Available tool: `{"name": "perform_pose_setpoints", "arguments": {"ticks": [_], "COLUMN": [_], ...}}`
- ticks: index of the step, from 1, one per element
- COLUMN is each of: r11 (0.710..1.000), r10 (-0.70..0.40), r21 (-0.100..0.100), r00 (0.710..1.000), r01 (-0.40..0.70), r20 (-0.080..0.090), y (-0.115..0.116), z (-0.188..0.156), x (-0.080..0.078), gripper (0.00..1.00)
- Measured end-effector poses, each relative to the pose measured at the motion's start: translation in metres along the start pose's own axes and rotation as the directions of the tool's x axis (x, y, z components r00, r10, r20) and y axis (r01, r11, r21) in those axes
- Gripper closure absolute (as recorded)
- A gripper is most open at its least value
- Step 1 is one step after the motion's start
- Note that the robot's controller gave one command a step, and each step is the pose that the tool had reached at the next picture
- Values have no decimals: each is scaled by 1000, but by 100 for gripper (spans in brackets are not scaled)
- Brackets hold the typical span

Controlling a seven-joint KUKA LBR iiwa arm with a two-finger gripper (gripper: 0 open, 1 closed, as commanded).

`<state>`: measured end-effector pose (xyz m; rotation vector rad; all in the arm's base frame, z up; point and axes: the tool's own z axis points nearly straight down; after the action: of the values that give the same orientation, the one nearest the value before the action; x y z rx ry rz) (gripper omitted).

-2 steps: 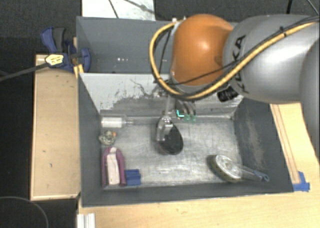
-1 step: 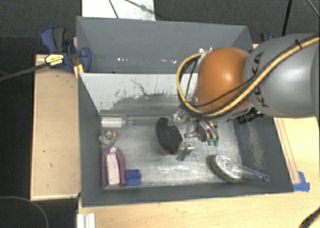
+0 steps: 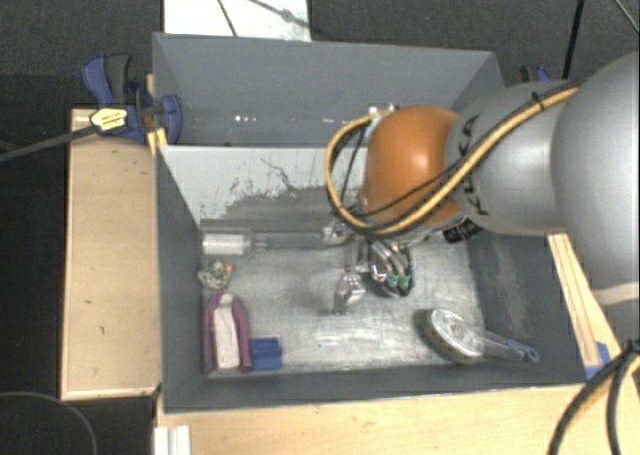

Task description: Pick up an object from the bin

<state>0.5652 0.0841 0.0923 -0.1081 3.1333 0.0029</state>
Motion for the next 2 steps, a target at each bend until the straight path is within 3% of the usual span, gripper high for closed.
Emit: {"name": "perform_pose_setpoints", "arguments": {"ticks": [1, 2], "r11": [998, 999], "r10": [66, -55], "r21": [5, 3], "r00": [998, 999], "r01": [-66, 55], "r20": [-2, 0], "y": [-67, -102], "z": [-10, 17], "x": [6, -11], "gripper": [0, 0]}}
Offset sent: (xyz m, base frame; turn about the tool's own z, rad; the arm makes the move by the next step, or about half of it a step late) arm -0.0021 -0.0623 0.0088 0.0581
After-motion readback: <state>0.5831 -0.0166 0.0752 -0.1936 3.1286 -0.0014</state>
